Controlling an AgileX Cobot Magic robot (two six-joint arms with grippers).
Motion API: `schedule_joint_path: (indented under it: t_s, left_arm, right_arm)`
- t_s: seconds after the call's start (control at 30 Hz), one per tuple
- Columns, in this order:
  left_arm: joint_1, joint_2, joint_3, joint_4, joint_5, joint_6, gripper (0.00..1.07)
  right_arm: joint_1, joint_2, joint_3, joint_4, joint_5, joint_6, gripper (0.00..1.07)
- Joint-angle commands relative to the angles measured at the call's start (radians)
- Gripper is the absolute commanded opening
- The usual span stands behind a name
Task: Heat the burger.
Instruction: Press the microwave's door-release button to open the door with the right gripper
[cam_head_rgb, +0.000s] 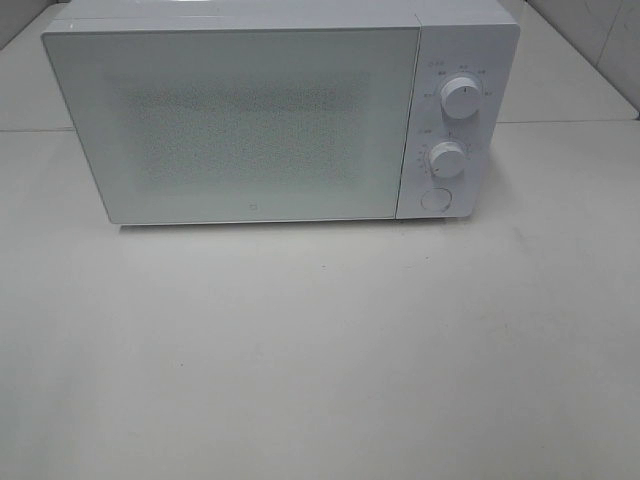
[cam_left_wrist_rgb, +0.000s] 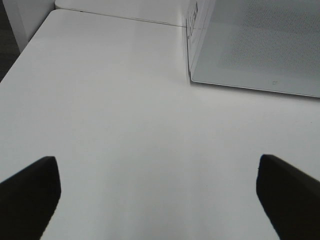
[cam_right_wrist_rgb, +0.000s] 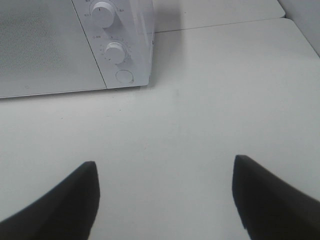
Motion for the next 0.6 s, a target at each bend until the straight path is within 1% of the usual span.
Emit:
schedule_joint_path:
  t_s: [0.03,0.37,0.4,0.43,0.47,0.5,0.57,0.6]
  left_arm:
    - [0.004,-0.004,0.003,0.003,-0.014,-0.001,1.0]
    - [0.004,-0.004,0.003,0.003,-0.014,-0.001,1.0]
    - [0.004,-0.004,0.003,0.003,-0.014,-0.001,1.0]
    - [0.004,-0.004,0.003,0.003,-0.014,-0.001,1.0]
    - [0.004,-0.004,0.003,0.003,-0.014,-0.001,1.0]
    - [0.004,-0.004,0.003,0.003,-0.014,-0.001,1.0]
    - [0.004,-0.004,0.003,0.003,-0.014,-0.001,1.0]
    - [0.004,-0.004,0.003,0.003,-0.014,-0.001,1.0]
  right_arm:
    - [-0.006,-0.026,0.002,0.0,-0.01,0.003,0.71]
    - [-0.006,-0.026,-0.012,0.0,-0.03,0.003,0.73]
    - [-0.006,-0.022,-0.025,0.0,-0.062,-0.003,0.77]
    - [-0.006,-0.022,-0.025,0.0,-0.062,-0.003,0.77]
    - [-0.006,-0.003,-0.03,0.0,-0.1,-0.021,0.82]
    - [-0.006,-0.003,-0.03,0.0,-0.1,-0.021,0.82]
    - [-0.002,0.039,-0.03,-0.023,-0.134,-0.047,0.87]
    - [-0.002,0.039,-0.03,-0.023,-0.134,-0.047,0.87]
